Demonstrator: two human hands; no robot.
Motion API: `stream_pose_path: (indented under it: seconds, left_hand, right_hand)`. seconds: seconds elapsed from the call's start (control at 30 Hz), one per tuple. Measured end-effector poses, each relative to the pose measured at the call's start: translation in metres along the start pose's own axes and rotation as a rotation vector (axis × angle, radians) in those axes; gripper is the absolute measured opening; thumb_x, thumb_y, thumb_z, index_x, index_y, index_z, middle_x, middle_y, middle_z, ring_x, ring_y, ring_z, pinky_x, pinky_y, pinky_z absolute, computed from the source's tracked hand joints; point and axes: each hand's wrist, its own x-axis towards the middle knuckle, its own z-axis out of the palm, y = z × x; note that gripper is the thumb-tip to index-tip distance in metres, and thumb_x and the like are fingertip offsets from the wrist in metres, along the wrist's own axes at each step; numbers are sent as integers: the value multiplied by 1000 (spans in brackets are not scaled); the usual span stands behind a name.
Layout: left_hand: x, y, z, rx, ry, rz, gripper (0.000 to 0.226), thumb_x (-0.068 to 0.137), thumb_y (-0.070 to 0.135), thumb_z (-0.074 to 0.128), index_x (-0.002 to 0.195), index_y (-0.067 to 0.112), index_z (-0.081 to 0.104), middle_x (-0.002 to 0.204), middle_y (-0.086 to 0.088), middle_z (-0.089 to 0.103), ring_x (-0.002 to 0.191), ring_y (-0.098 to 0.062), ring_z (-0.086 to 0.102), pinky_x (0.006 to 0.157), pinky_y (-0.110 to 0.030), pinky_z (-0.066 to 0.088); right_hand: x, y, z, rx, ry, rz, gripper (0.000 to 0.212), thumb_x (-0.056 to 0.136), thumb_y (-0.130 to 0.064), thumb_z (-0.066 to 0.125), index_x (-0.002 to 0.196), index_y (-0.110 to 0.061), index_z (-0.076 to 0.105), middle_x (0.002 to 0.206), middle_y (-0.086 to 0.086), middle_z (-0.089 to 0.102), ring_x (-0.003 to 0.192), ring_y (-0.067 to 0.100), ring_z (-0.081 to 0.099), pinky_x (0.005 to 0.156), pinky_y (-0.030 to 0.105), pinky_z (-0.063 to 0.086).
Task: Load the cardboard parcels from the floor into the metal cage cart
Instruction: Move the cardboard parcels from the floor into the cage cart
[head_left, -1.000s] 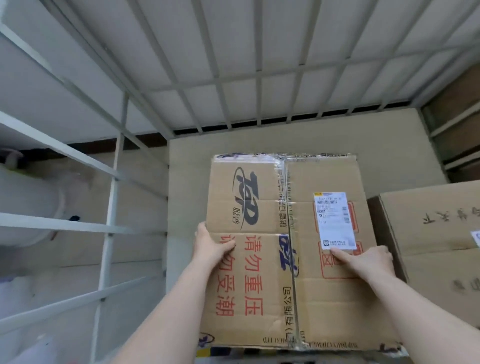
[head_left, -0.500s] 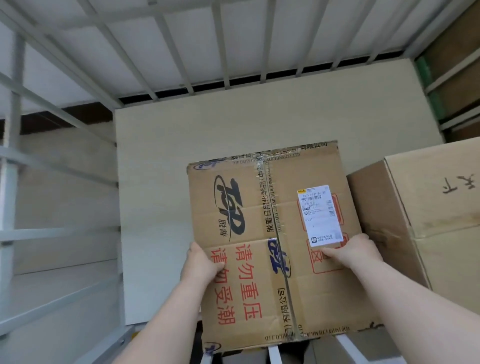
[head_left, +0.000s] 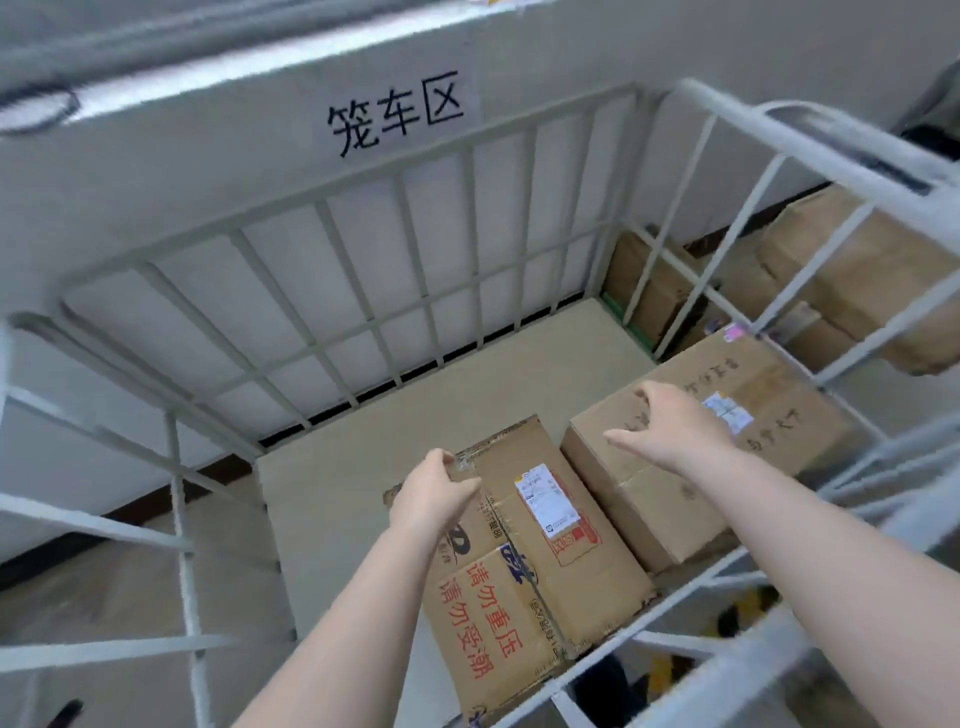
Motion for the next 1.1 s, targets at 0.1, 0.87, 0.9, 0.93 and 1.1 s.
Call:
stream_pose_path:
  seconds: [0.1,0.87,0.9,0.93,1.1]
  left_hand:
    - [-58,61,-14,-17,0,197,44,87,34,56,128,19,48,121,0,61,105,-21,61,92,-35,50]
    - [-319,263,348,529,-512,839,53,91,38,55,139,19,40,136,0,52,119,-19,54,91,-33,48]
    - [-320,270,369,555,-520,829,53,91,37,54,139,18,40,136,-1,52,116,-19,55,88,-32,48]
    - [-319,278,390,572,-527,823,52,91,37,54,138,18,41,134,-1,53,110,-19,56,85,-32,48]
    - [-301,305,478,540,-529,797,49,92,35,55,136,18,43,130,1,55,92,-11,51,66,-25,42]
  right_hand:
    - [-73,31,-62,23,203,35,71,81,-54,64,137,-18,41,138,2,48,123,24,49,88,34,47]
    - [-366,447,4,839,394,1046,66,80,-49,66,132,-14,46,133,2,51,117,21,53,92,33,45]
    - [-367,469,8,848,394,1082,64,79,-49,67,130,-14,47,131,2,52,115,21,53,91,33,46]
    - [-367,491,12,855,401,1116,61,79,-48,67,126,-14,49,129,3,53,114,22,54,88,33,46]
    - [-353,585,38,846,409,1253,74,78,-48,69,135,-10,41,137,9,46,121,27,50,86,33,42]
